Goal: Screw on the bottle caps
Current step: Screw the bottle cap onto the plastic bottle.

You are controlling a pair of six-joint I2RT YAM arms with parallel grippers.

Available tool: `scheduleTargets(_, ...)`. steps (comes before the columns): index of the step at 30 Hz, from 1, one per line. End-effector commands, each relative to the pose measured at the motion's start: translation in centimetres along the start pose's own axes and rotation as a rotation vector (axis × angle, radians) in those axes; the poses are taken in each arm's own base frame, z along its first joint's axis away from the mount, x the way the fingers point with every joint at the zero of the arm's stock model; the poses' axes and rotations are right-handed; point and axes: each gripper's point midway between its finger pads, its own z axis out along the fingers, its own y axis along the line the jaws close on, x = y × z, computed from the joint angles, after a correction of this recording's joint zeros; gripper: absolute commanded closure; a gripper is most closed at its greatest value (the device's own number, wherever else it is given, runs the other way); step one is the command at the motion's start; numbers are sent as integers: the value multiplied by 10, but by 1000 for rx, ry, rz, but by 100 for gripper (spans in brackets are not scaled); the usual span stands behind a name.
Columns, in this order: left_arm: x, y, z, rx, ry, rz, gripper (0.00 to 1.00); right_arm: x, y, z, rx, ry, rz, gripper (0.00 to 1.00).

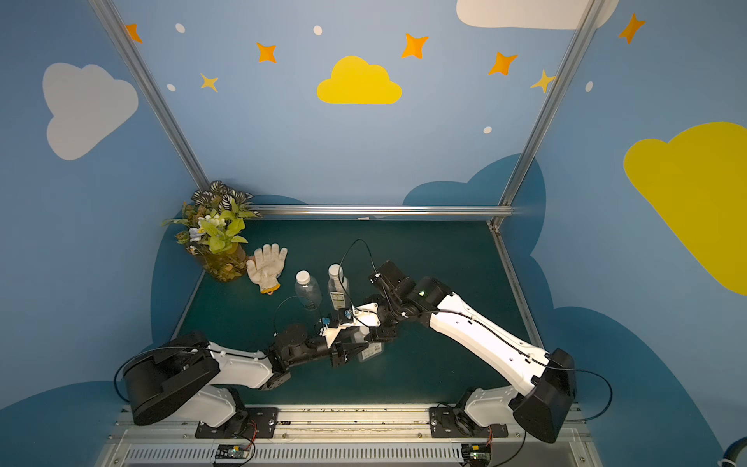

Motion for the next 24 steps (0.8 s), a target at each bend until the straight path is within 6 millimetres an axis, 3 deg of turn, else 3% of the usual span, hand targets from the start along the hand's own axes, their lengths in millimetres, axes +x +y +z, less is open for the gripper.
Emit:
scheduleTargets(1, 37, -1, -2, 13, 127, -76, 97, -1, -2, 0, -9, 20, -12, 32)
scheduleTargets(5, 38, -1, -2, 15, 129, -77, 97, 3, -1, 7, -30, 39, -4, 35)
scheduleTargets(11, 38, -1, -3, 14, 129, -75, 97, 3, 2, 10, -50, 39, 7, 47)
scheduleTargets(24, 38, -1, -3, 17, 129, -77, 96, 12, 8, 19, -73, 66, 29, 45)
